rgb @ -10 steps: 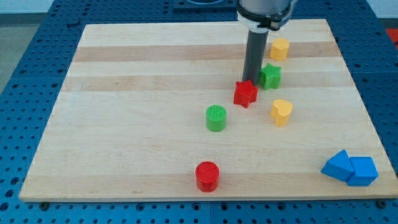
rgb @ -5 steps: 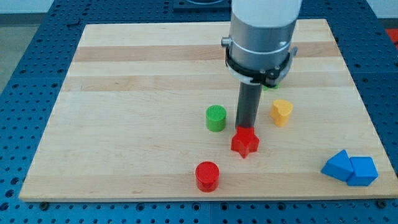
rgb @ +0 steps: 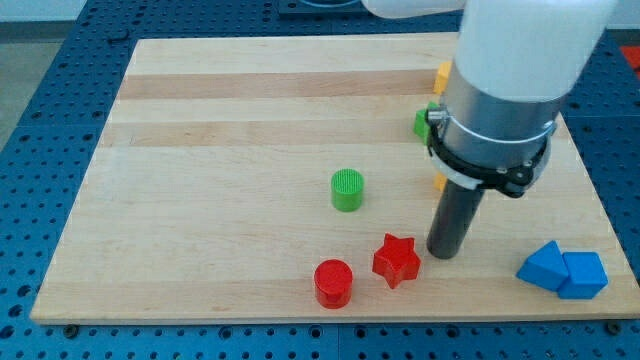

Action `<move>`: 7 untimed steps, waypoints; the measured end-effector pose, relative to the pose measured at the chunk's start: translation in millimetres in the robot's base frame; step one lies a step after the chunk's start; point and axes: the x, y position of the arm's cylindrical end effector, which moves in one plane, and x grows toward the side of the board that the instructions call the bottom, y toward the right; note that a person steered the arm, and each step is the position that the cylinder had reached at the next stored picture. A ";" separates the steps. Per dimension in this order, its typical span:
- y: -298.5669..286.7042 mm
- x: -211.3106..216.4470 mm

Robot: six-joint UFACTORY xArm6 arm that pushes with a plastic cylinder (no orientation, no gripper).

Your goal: Slide the red star to the red circle

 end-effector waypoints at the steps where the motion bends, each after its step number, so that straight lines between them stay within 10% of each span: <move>1: -17.2 0.0; 7: -21.6 31.4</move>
